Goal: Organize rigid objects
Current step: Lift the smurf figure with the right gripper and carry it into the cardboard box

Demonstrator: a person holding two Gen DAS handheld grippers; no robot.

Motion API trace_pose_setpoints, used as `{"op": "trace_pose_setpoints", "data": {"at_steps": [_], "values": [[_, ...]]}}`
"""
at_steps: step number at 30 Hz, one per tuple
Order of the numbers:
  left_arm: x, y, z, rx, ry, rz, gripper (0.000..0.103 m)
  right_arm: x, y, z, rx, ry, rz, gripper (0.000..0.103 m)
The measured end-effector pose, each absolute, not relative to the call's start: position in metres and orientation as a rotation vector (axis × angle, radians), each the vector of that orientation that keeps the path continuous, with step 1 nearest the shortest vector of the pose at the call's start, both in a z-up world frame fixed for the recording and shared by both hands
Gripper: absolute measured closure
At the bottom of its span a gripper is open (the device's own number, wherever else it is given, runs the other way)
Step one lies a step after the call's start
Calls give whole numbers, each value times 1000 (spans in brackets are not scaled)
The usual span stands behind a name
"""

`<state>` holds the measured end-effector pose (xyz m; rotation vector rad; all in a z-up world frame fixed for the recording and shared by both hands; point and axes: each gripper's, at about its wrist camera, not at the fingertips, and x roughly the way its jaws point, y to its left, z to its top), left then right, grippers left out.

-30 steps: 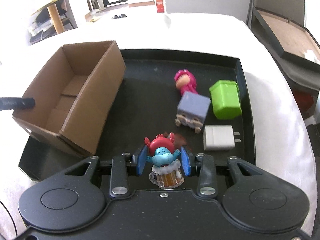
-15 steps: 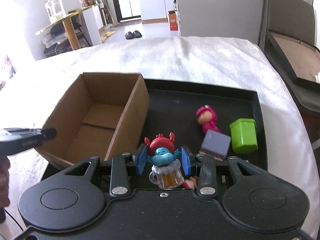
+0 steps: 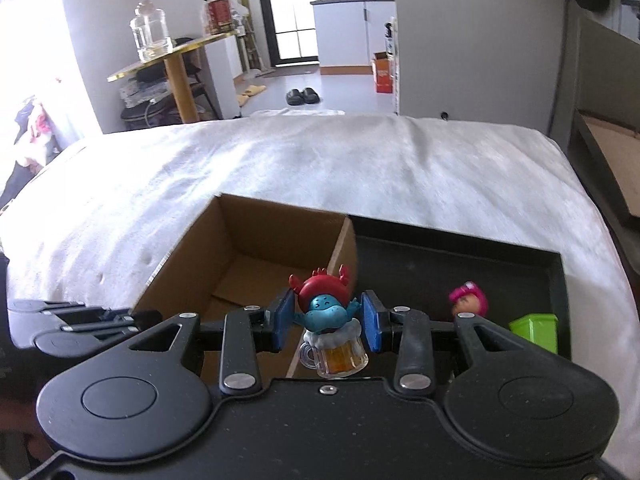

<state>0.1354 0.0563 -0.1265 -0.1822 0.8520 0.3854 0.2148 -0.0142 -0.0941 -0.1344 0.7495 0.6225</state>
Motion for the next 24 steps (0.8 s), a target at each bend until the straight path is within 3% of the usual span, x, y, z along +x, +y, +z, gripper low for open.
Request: {"op": "trace_pose_setpoints", "data": {"at_steps": [24], "values": [[135, 65, -128, -220, 853, 377, 94, 236, 46, -116, -236, 725, 700, 65]]}}
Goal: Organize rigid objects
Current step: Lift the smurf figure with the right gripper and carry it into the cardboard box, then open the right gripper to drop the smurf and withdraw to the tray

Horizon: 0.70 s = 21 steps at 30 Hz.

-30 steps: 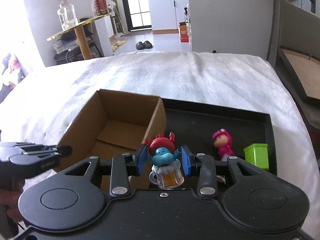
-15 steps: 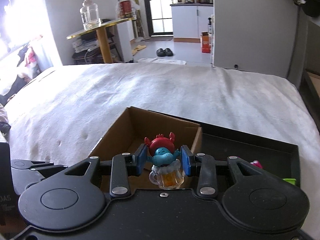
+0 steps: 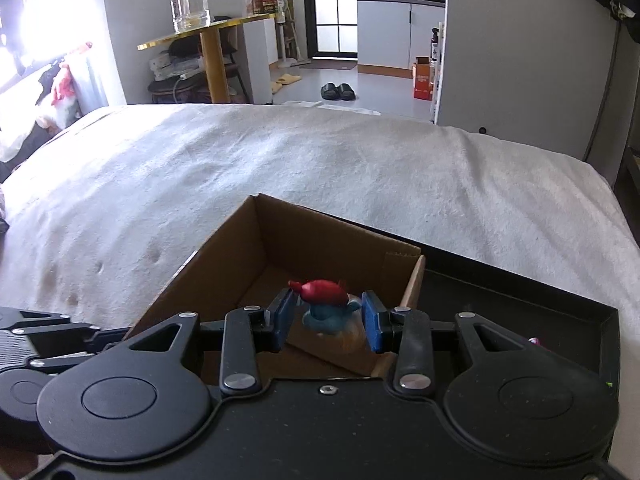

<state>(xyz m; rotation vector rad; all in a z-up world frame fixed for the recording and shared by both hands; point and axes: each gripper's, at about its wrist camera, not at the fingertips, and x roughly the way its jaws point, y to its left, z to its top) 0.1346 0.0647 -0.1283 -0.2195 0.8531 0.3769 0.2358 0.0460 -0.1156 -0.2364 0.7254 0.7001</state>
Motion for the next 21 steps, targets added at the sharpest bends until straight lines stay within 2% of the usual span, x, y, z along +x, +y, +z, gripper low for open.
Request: {"op": "trace_pose_setpoints", "data": {"at_steps": [5, 21], "values": [[135, 66, -129, -221, 858, 383, 94, 235, 41, -115, -226, 727, 697, 60], [141, 59, -124, -183, 885, 411, 94, 230, -20, -112, -144, 786, 626, 54]]}}
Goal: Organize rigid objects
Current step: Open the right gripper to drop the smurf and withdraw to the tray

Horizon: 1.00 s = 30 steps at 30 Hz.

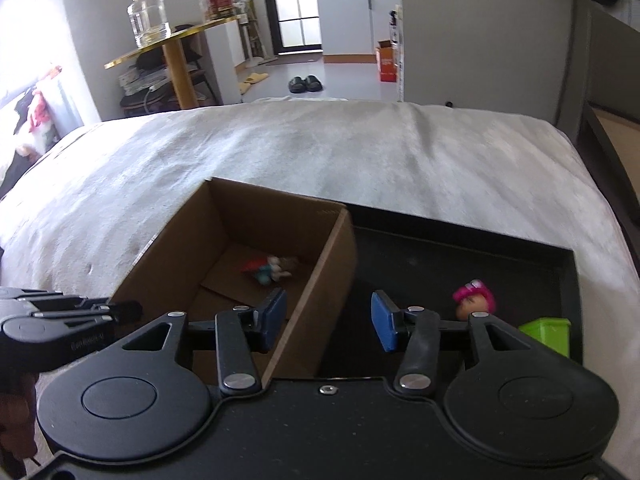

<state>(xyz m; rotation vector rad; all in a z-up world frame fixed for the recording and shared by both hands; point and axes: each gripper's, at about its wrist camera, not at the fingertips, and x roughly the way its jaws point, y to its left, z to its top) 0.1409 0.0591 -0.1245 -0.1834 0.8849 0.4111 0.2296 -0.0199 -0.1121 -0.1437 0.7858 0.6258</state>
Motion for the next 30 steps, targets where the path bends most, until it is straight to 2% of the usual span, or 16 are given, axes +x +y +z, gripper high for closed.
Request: {"op": "trace_pose_setpoints", "data": {"at_steps": [5, 7, 9, 12, 14, 21, 30], "values": [[145, 55, -119, -168, 898, 421, 91, 227, -45, -116, -119, 804, 590, 53], [147, 53, -119, -165, 912, 431, 83, 227, -53, -118, -111, 812, 579, 53], [149, 51, -117, -167, 915, 437, 65, 226, -62, -120, -106, 817, 566, 53], [149, 46, -114, -146, 905, 448, 43, 225, -74, -123, -99, 828, 550, 52], [149, 42, -113, -130, 903, 460, 37, 224, -81, -125, -95, 832, 541, 51], [153, 34, -110, -95, 909, 495, 21, 225, -112, -133, -80, 839, 486, 44], [160, 20, -105, -60, 909, 509, 14, 226, -144, -149, -66, 856, 442, 44]]}}
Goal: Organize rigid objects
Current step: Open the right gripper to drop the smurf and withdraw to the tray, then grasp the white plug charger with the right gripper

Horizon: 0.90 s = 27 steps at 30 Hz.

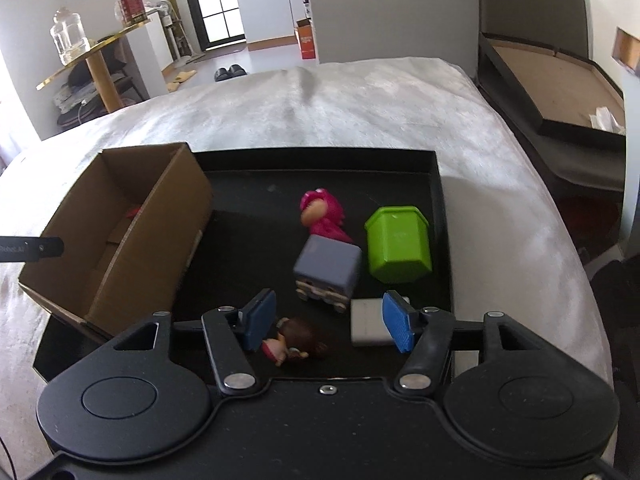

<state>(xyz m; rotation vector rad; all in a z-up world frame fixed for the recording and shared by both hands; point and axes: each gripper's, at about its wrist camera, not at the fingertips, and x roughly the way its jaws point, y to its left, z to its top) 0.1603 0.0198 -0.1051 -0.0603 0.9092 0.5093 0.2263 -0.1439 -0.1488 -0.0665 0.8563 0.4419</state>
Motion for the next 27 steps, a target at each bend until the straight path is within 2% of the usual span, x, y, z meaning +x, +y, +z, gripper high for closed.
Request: {"op": "trace_pose_setpoints", "data": {"at_steps": [16, 20, 27], "values": [[173, 6, -109, -18, 923, 536, 13, 247, -161, -186, -70, 913, 399, 44], [176, 4, -113, -8, 936, 541, 13, 252, -160, -192, -78, 909, 397, 35], [182, -2, -116, 10, 950, 536, 13, 262, -160, -204, -92, 921, 387, 35]]}}
